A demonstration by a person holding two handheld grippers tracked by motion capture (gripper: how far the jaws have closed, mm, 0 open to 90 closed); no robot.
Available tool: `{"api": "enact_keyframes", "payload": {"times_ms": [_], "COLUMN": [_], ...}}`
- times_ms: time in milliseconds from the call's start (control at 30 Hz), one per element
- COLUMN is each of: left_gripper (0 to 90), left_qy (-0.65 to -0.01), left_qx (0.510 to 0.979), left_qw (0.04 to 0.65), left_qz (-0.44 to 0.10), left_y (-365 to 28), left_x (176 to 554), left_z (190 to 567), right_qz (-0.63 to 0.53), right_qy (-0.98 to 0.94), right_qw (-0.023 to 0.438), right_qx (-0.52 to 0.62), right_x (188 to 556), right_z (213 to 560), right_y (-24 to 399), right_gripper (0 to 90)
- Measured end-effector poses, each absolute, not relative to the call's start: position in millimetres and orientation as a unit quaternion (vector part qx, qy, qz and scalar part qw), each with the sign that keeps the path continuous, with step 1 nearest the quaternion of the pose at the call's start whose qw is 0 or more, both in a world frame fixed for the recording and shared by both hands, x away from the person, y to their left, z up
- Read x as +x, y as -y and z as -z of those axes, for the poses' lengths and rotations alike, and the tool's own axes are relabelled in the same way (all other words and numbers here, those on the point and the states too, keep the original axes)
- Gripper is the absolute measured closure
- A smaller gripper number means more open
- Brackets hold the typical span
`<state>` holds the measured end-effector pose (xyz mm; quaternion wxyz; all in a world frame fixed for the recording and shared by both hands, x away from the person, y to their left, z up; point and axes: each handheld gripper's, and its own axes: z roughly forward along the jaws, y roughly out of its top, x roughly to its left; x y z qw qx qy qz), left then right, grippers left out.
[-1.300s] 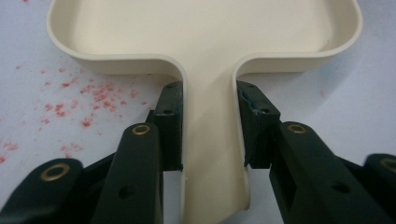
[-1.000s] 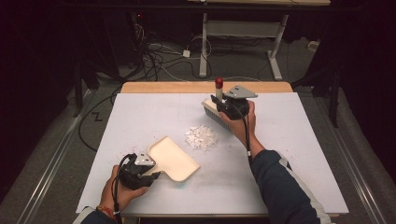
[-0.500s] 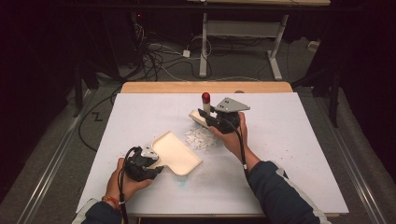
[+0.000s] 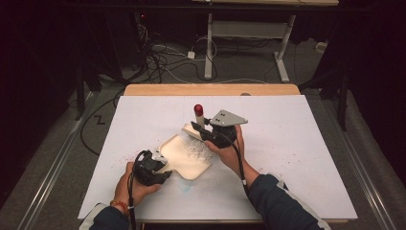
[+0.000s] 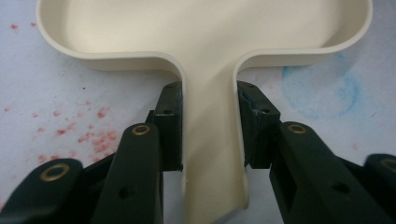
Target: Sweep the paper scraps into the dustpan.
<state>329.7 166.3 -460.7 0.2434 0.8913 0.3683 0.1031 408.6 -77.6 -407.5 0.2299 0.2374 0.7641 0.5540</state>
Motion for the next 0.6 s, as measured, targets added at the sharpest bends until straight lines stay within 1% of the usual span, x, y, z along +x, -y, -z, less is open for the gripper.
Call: {"api": "enact_keyframes", "payload": {"times_ms": [100, 267, 467, 600], "left_gripper": [63.7, 63.7, 63.7, 63.7], "left_qy": [-0.366, -0.368, -0.368, -0.368], "left_qx": [0.893, 0.892, 0.891, 0.892], "left_qw": [0.242, 0.24, 0.241, 0.24], "left_qz": [-0.104, -0.107, -0.109, -0.108], "left_y": [-159.0, -146.8, -145.7, -146.4], "left_x": [327.7, 327.1, 327.2, 326.2], "left_z": [461.6, 461.6, 461.9, 461.7], "right_qz": [-0.555, -0.561, -0.566, -0.557], "right_qy": [-0.765, -0.767, -0.771, -0.773], "right_qw": [0.227, 0.21, 0.206, 0.231], "right_qx": [0.235, 0.228, 0.209, 0.198], "right_x": [404.9, 397.7, 387.3, 382.6], "right_z": [407.9, 404.0, 398.1, 390.7], "right_y": [73.1, 65.5, 59.3, 59.0], "right_gripper": [68.7, 69.4, 70.1, 70.1]}}
